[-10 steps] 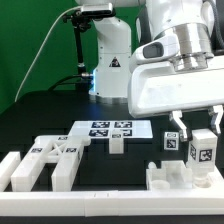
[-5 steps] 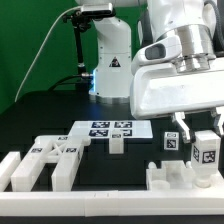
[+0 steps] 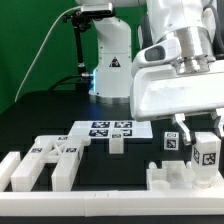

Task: Assemble chair

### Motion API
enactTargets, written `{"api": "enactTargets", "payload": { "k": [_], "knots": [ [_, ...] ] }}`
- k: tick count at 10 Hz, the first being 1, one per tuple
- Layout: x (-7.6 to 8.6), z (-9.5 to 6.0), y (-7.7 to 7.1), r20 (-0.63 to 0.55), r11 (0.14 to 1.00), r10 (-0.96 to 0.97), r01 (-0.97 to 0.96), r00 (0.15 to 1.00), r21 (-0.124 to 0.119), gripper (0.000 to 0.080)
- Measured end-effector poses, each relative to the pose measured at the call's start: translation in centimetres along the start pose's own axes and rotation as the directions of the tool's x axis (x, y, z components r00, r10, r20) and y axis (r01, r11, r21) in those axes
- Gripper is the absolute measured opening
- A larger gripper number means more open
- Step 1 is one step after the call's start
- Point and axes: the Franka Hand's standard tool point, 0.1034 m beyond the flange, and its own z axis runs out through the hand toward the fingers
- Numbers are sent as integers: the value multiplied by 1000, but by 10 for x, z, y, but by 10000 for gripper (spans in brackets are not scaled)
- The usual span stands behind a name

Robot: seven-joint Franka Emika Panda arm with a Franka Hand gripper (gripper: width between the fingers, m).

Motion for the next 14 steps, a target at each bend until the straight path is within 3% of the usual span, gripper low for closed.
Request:
{"api": "enactTargets", "payload": {
  "k": [6,10,12,14],
  "knots": [
    [-2,6,1,-56,1000,-1,0,998,-9,286],
    [-6,7,1,-26,1000,0,0,1000,-5,288],
    [-6,8,1,-25,1000,0,0,1000,-5,602],
    [-6,8,1,-24,1000,0,0,1000,-5,635]
  ]
}}
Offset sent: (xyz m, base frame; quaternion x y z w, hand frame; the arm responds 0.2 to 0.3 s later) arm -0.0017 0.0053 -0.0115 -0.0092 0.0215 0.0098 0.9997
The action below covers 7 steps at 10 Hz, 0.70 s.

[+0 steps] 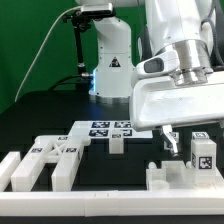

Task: Assemble chair

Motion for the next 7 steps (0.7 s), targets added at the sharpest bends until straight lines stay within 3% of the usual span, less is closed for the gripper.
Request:
{"api": "enactTargets", "payload": {
  "k": [3,6,7],
  "knots": [
    [0,0,0,1,1000,0,0,1000,0,649],
    [7,-2,-12,110,993,119,-121,987,8,649],
    [7,2,-5,110,992,127,-128,986,3,649]
  ]
}}
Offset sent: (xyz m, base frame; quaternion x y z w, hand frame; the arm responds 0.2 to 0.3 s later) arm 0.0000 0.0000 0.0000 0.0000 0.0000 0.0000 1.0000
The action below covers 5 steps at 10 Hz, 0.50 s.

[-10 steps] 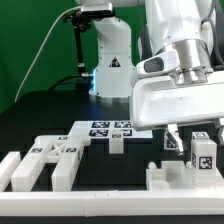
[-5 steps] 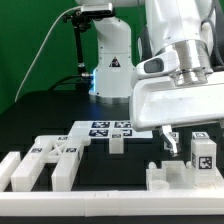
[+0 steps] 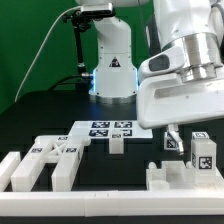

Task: Assemble chair

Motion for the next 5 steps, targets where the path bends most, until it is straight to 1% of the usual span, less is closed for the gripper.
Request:
{"api": "enactTargets", "payload": {
  "k": [1,2,3,5],
  "knots": [
    [0,3,5,8,1000,9,-9,1000,-3,649],
    [-3,6,3,103,1000,14,-15,995,11,649],
    [-1,7,4,177,1000,17,-21,984,18,649],
    [-2,9,9,340,999,27,-39,940,28,649]
  ]
}}
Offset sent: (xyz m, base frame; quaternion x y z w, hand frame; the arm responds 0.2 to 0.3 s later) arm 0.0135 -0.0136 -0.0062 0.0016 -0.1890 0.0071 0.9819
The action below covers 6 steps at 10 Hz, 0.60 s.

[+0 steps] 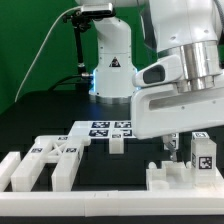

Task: Assemble chair

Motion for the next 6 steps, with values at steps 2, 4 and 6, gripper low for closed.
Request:
{"api": "enactTargets", "payload": {
  "k": [2,4,6],
  "knots": [
    [-4,2,-2,119,1000,-2,0,993,15,649],
    [-3,2,-2,114,1000,27,-29,993,11,622],
    [-3,2,-2,115,992,128,-129,985,1,447]
  ]
}}
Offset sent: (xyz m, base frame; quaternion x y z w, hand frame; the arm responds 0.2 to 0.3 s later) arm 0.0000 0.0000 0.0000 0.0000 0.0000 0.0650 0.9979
